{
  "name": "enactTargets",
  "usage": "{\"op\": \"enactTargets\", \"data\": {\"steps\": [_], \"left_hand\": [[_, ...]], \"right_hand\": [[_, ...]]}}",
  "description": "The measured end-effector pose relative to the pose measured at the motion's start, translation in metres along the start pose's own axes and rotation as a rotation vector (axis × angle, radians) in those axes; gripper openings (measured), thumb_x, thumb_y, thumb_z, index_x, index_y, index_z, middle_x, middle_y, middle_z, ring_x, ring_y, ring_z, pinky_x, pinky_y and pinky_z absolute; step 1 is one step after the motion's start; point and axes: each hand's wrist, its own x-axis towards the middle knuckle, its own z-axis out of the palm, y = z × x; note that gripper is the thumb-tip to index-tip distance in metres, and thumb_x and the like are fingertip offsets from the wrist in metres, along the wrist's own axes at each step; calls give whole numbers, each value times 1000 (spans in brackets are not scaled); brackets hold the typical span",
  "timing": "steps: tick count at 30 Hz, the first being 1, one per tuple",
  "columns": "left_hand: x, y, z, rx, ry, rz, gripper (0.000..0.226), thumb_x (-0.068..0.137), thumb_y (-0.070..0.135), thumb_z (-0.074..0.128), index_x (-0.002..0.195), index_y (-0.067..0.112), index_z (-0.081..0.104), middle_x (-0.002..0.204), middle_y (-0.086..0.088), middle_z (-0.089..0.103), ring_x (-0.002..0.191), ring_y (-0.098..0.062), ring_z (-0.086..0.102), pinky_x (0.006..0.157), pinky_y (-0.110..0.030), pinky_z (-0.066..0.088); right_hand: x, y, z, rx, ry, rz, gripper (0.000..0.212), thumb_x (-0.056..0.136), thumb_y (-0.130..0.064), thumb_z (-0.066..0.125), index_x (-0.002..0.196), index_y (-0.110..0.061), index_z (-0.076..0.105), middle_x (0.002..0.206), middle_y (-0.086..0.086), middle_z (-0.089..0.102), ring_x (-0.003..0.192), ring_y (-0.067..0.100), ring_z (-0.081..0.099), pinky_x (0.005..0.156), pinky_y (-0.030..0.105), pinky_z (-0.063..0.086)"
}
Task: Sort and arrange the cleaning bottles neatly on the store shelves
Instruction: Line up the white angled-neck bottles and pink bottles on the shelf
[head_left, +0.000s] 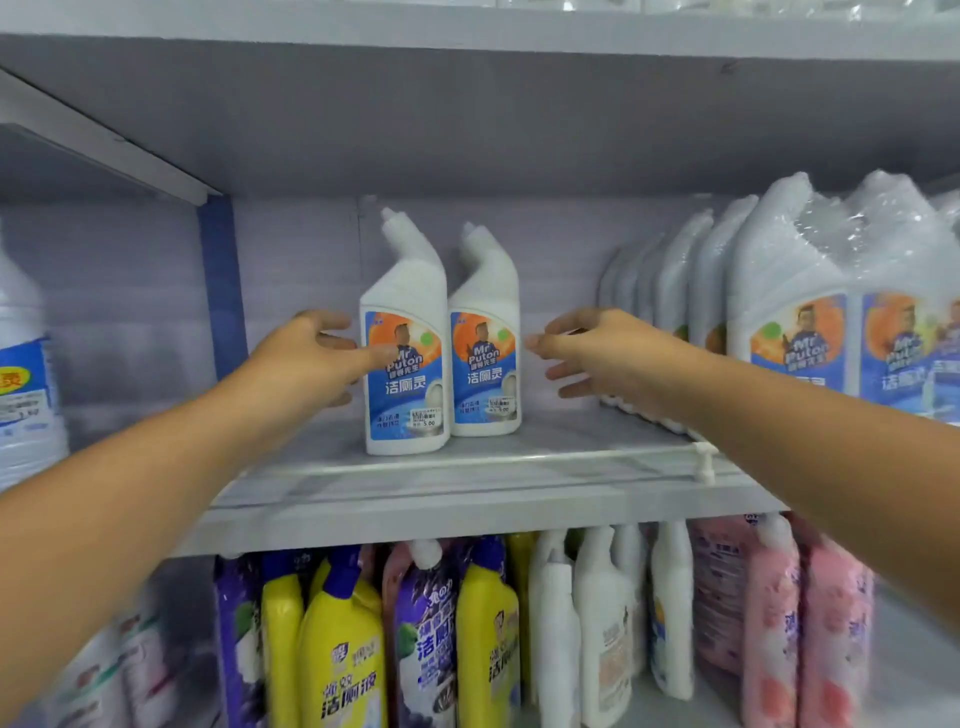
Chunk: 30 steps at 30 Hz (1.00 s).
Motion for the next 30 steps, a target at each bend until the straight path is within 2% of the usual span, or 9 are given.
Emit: {"op": "enactTargets", "data": {"steps": [2,6,9,15,17,20,24,28,30], "left_hand": [[-24,11,6,5,107,68,71,79,43,83,139,22,52,129,2,63,108,-16,66,94,-41,57],[-100,34,30,-125,249,299,36,86,44,77,117,39,59,118,18,67,106,-6,67,77,-22,52],[-167,36,63,-247,246,376,22,87,37,75,106,38,63,107,16,73,101,-5,69,86,-23,52],[-240,-39,157,-253,90,92,26,79,31,78,102,35,68,107,9,73,97,-4,70,80,-22,55],[-240,-77,184,-222,94,-66,31,82,22,81,104,32,63,110,8,70,95,-3,68,71,-19,54],[-236,-123,218,-136,41,-241,42,79,23,86,103,37,54,115,15,62,98,-2,64,75,-23,52],[-223,-155,246,-39,23,-303,53,70,30,92,105,36,53,110,12,67,97,-8,68,82,-35,58],[-205,-160,262,35,75,-317,54,74,30,89,115,29,54,104,9,64,94,-17,61,80,-31,47],[-199,-165,266,-3,85,-291,47,79,24,86,114,31,56,101,11,65,92,-16,61,80,-26,44]], "right_hand": [[-33,0,-17,37,-40,-70,65,83,-44,80,134,-11,56,121,6,67,105,19,71,90,42,61],[-106,13,-51,211,1,-212,38,91,-29,74,123,-13,63,115,7,72,101,18,74,89,41,62],[-162,41,-73,355,17,-259,25,91,-19,72,115,-13,67,108,11,75,97,19,75,84,38,63],[-208,165,-61,317,-39,-28,25,86,-22,77,109,-24,70,105,0,76,99,16,73,88,43,62],[-198,214,-46,246,-22,104,20,88,-26,77,107,-27,69,105,-2,75,97,13,73,90,46,60],[-176,267,-22,165,6,187,24,88,-30,76,109,-23,67,105,-4,73,98,14,71,93,45,58],[-146,289,2,67,-14,225,40,88,-30,76,122,-18,59,116,-3,65,98,4,63,73,13,48],[-116,307,30,101,-26,274,63,82,-32,83,135,-21,51,130,-3,57,120,15,57,99,30,51],[-106,312,42,119,-18,284,61,79,-32,86,128,-27,51,125,-9,59,118,12,58,96,30,51]]}}
